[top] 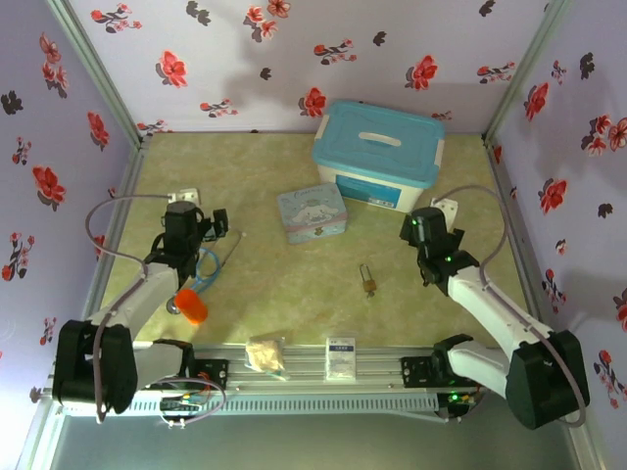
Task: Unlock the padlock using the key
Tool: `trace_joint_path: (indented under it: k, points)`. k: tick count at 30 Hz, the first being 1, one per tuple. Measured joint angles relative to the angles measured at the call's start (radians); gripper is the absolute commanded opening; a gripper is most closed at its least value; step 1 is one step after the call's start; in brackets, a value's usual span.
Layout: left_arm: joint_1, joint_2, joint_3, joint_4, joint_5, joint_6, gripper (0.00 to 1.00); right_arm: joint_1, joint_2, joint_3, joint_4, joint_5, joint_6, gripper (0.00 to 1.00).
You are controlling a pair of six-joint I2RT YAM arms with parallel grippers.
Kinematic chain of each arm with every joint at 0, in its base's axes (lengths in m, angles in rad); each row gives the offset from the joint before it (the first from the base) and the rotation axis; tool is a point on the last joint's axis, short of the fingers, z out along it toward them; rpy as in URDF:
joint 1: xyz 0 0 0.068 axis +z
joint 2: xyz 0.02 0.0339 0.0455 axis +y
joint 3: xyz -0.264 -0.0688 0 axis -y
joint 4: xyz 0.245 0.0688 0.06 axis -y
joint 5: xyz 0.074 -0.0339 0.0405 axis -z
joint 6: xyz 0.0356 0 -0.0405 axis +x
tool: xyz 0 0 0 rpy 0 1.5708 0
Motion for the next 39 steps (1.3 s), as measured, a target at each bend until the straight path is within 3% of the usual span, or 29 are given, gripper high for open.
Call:
trace_joint_path:
  k: [7, 11, 17, 21, 25, 39]
  points:
    - [0.081, 0.145, -0.057, 0.192, -0.034, 0.145, 1.0, -0.139, 0.09, -0.111, 0.323, -0.011, -0.152, 0.9]
    - [0.154, 0.178, -0.09, 0.292, -0.024, 0.147, 1.0, -0.164, 0.192, -0.172, 0.544, -0.027, -0.226, 0.9]
    - [0.179, 0.299, -0.171, 0.566, 0.014, 0.124, 1.0, -0.207, 0.311, -0.233, 0.772, -0.071, -0.269, 0.91]
    - [0.184, 0.351, -0.202, 0.64, 0.038, 0.123, 1.0, -0.254, 0.409, -0.236, 0.924, -0.118, -0.267, 0.92]
    - [0.184, 0.351, -0.203, 0.697, 0.049, 0.123, 1.0, -0.266, 0.492, -0.228, 0.971, -0.148, -0.266, 0.99]
    - [0.184, 0.351, -0.203, 0.728, 0.049, 0.121, 1.0, -0.27, 0.492, -0.206, 0.97, -0.204, -0.264, 0.99]
